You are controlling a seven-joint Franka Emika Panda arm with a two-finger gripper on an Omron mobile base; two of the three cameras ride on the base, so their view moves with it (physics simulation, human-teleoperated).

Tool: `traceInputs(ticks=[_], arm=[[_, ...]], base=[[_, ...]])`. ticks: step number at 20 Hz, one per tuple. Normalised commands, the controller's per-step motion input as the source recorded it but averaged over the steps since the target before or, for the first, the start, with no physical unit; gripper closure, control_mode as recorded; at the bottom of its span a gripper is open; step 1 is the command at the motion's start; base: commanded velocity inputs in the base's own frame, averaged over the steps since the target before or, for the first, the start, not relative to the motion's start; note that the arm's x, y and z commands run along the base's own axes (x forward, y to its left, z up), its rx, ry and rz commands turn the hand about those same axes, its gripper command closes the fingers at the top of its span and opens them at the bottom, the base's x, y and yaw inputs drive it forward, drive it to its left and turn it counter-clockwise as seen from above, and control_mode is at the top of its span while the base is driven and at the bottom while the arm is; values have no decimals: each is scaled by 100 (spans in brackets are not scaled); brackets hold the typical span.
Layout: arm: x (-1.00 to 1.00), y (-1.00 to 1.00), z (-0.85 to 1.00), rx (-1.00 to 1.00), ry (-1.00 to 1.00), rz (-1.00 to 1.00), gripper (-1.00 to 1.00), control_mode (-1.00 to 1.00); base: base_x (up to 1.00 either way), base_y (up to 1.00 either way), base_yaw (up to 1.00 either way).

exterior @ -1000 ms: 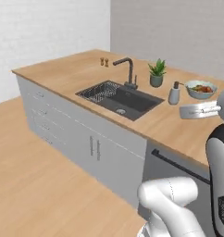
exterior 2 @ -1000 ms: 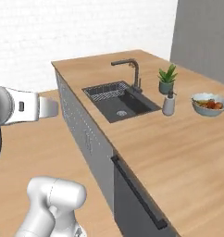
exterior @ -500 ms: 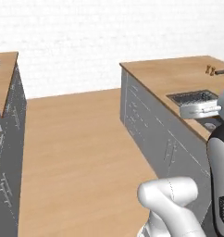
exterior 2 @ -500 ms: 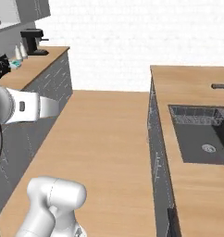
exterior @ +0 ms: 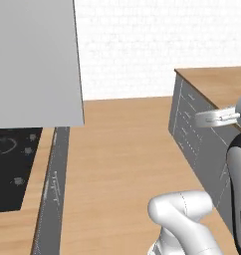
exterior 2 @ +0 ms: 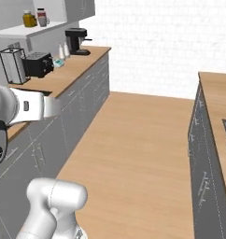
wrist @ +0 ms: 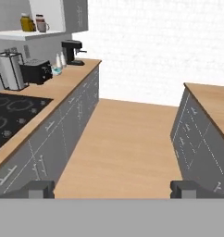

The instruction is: Gather all objects into one cabinet and sort the glasses and bowls to opposite sides.

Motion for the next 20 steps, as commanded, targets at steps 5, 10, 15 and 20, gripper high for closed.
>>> traceInputs(ticks=[5, 10, 15, 20], arm=[[0, 0, 0, 0, 0, 0, -100, 100], [0, 0, 0, 0, 0, 0, -100, 100], [0, 0, 0, 0, 0, 0, -100, 100], [0, 0, 0, 0, 0, 0, -100, 100]], base=[[65, 8, 6], [98, 0, 11], [100, 0, 17], [100, 0, 23]])
